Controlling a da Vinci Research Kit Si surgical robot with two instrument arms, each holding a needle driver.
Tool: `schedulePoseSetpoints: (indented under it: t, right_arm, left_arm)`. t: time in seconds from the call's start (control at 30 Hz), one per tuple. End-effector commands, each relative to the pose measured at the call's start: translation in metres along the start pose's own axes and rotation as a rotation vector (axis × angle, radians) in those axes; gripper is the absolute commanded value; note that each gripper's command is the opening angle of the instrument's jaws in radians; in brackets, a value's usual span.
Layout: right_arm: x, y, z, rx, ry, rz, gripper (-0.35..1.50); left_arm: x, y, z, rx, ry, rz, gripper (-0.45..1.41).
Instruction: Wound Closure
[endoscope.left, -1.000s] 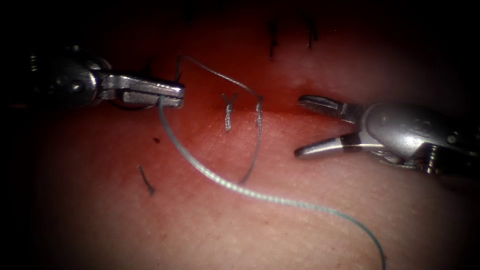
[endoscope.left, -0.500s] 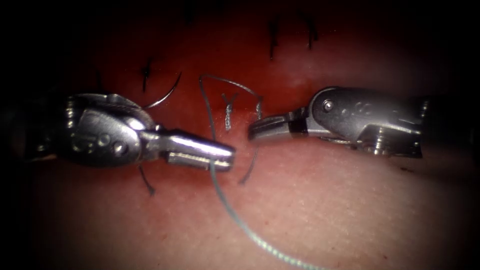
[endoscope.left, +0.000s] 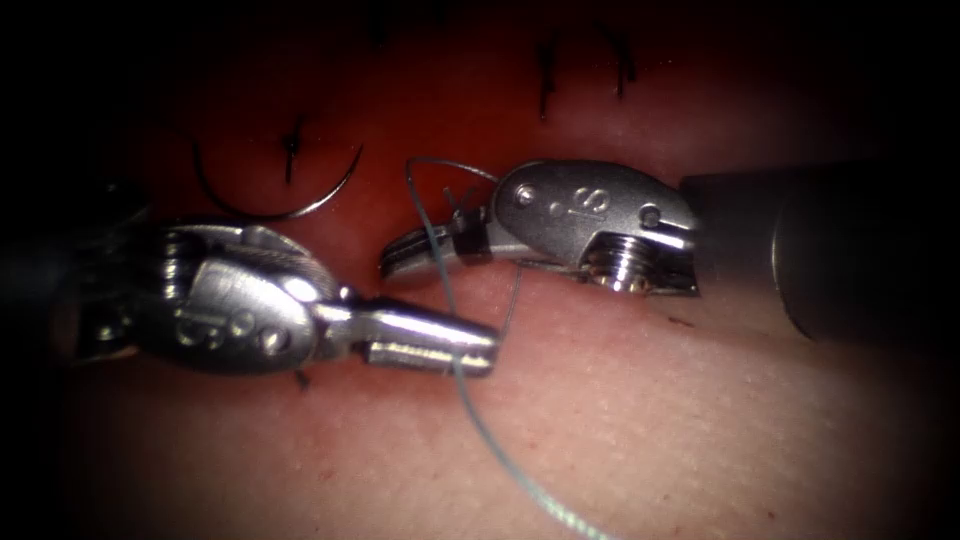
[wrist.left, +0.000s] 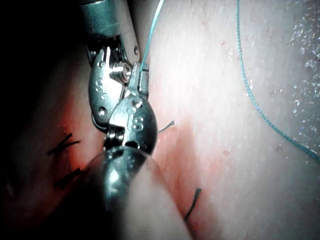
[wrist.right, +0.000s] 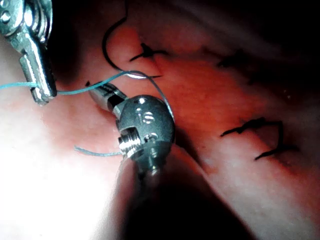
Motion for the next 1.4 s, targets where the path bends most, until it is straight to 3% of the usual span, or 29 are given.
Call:
schedulePoseSetpoints:
  t: [0.03, 0.1, 0.2, 0.37, 0.4, 0.43, 0.47, 0.7, 1.03, 1.4]
  right_arm:
    - [0.0003, 0.0008, 0.0013, 0.000, 0.017, -0.003, -0.35]
    - [0.0006, 0.0018, 0.0018, 0.002, 0.104, 0.036, -0.35]
    - [0.0008, 0.0023, 0.0020, 0.001, 0.152, 0.051, -0.35]
    - [0.0012, 0.0035, 0.0020, 0.027, 0.341, 0.168, -0.35]
    - [0.0014, 0.0038, 0.0017, 0.045, 0.421, 0.204, -0.35]
    - [0.0014, 0.0038, 0.0017, 0.045, 0.421, 0.204, -0.35]
    - [0.0017, 0.0040, 0.0014, 0.066, 0.486, 0.223, -0.35]
    - [0.0025, 0.0042, -0.0002, 0.200, 0.648, 0.223, -0.35]
    - [0.0017, 0.0033, -0.0019, 0.221, 0.623, 0.276, -0.35]
    - [0.0008, 0.0018, -0.0042, 0.334, 0.495, 0.107, -0.35]
  left_arm:
    - [-0.0004, -0.0004, 0.0005, 0.002, 0.001, 0.002, -0.45]
    - [-0.0005, -0.0001, 0.0005, 0.008, 0.009, -0.006, -0.45]
    - [-0.0007, 0.0002, 0.0005, 0.020, 0.016, -0.037, -0.45]
    - [-0.0017, 0.0012, 0.0007, 0.047, 0.026, -0.119, -0.45]
    - [-0.0023, 0.0014, 0.0006, 0.073, 0.038, -0.138, -0.45]
    - [-0.0023, 0.0014, 0.0006, 0.073, 0.038, -0.138, -0.45]
    - [-0.0028, 0.0015, 0.0005, 0.087, 0.048, -0.152, -0.45]
    - [-0.0044, 0.0018, -0.0004, 0.154, 0.056, -0.195, -0.45]
    - [-0.0076, 0.0015, -0.0020, 0.195, 0.083, -0.239, -0.45]
    - [-0.0115, 0.0004, -0.0038, 0.236, 0.115, -0.294, -0.45]
